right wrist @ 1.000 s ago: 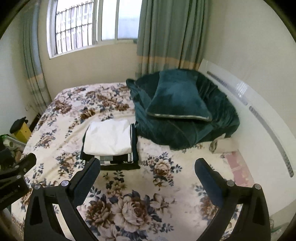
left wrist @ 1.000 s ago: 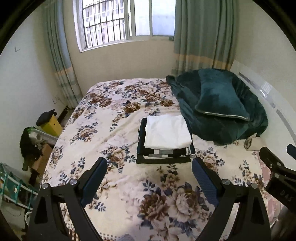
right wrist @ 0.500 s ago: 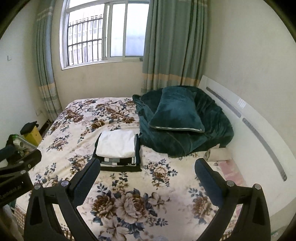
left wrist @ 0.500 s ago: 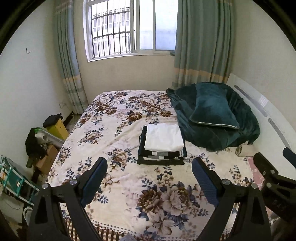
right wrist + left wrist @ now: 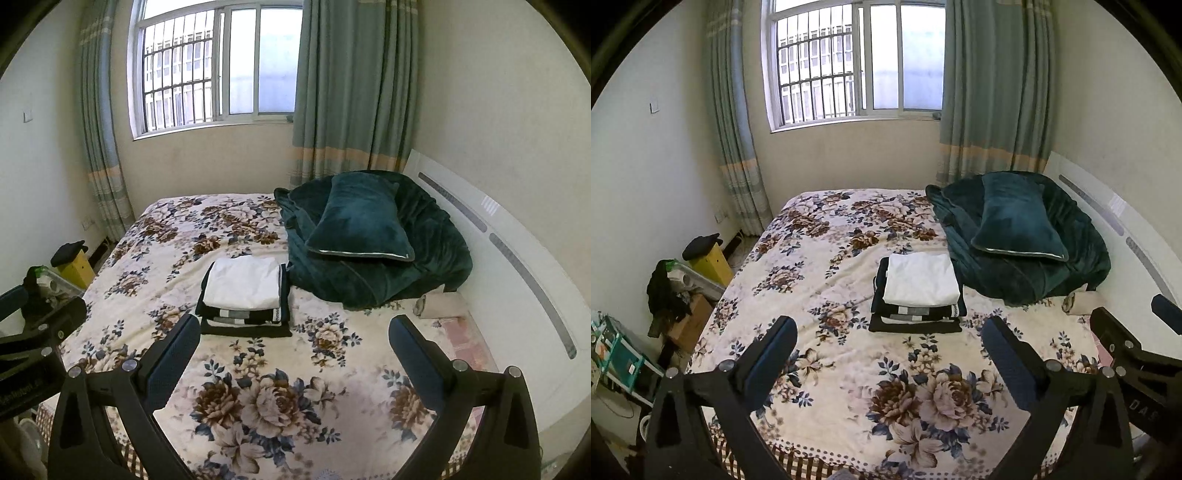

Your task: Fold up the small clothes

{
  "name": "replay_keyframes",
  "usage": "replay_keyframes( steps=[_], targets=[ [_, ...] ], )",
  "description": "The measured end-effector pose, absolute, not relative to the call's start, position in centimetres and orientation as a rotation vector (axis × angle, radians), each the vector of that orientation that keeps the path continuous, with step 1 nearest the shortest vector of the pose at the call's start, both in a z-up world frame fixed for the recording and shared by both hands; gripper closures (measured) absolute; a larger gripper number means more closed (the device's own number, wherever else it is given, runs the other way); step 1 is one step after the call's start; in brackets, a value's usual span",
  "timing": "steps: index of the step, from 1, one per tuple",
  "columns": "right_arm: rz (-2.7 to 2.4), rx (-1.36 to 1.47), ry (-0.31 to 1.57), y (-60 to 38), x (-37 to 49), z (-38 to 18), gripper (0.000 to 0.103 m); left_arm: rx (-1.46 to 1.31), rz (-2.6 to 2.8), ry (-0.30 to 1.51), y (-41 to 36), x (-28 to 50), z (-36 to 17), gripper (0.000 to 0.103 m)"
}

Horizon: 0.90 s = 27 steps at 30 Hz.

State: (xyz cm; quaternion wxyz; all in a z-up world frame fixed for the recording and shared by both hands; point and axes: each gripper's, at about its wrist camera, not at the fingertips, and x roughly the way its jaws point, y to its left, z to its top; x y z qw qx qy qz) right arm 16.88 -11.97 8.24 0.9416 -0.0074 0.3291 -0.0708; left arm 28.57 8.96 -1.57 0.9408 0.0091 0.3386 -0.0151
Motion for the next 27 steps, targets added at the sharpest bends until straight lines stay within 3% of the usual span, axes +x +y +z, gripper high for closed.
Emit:
replay_keyframes(
  steps=[27],
  targets=[
    [-0.142, -0.01, 0.653, -12.18, 17.24, 8.72, 0.0, 0.012, -0.023, 0.677, 9.45, 28.02, -1.11, 0.0]
  ],
)
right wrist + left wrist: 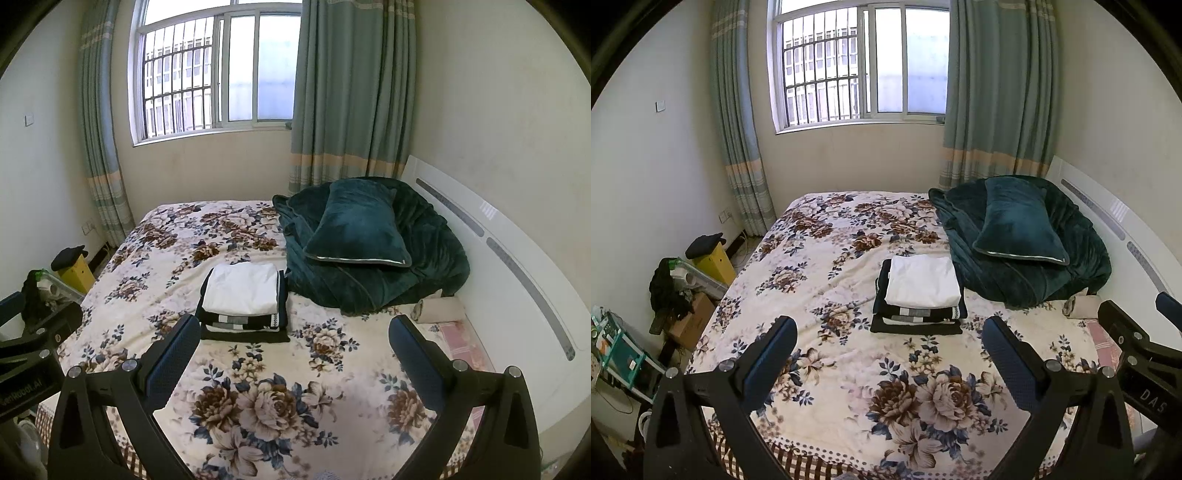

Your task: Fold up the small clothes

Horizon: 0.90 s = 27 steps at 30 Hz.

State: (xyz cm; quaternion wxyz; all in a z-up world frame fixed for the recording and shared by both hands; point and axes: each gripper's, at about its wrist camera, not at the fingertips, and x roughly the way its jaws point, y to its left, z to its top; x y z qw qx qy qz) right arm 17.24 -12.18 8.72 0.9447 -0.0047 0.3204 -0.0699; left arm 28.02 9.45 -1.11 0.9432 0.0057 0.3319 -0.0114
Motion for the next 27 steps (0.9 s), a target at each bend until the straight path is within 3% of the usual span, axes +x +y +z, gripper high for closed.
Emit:
replay_keyframes(
  steps=[27],
  targets=[
    [-0.131, -0.008, 0.648, -11.95, 17.72, 9.03, 0.0, 0.01, -0.008, 0.673, 9.0, 27.63, -1.06, 0.0]
  ],
)
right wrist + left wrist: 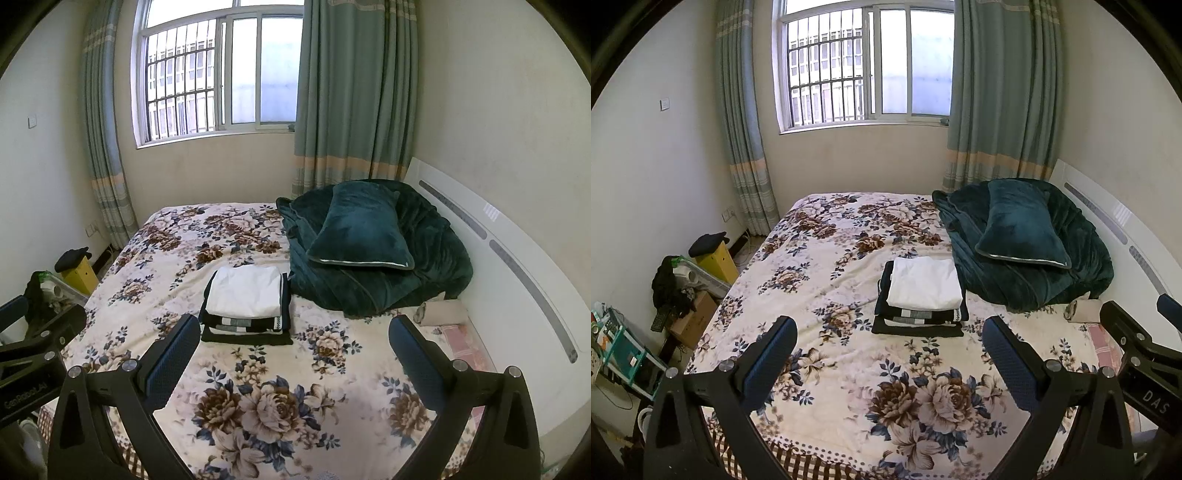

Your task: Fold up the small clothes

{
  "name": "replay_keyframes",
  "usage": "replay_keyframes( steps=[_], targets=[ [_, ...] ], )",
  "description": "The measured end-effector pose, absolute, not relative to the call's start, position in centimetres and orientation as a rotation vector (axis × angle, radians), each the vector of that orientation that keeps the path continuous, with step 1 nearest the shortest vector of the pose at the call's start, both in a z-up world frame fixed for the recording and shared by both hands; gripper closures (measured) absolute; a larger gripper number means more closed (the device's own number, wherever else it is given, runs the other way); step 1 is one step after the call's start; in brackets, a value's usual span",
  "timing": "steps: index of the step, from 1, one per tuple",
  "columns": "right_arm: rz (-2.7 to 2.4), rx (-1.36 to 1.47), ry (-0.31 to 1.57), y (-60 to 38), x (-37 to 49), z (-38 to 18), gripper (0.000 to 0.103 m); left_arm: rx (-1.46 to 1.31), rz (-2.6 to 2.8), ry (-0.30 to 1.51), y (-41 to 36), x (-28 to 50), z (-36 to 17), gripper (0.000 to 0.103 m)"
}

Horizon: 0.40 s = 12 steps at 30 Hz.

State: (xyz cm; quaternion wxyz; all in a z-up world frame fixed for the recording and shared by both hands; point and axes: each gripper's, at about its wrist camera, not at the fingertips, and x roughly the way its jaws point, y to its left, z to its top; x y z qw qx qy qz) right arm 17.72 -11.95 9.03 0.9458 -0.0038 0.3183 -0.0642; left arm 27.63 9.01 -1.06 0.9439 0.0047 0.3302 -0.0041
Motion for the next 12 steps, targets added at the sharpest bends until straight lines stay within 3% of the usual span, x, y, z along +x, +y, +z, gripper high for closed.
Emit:
replay_keyframes(
  steps=[12],
  targets=[
    [-0.128, -0.003, 0.647, -11.85, 17.67, 8.97, 0.0, 0.015, 0.008, 0.667, 8.9, 27.56, -0.54, 0.0]
  ],
)
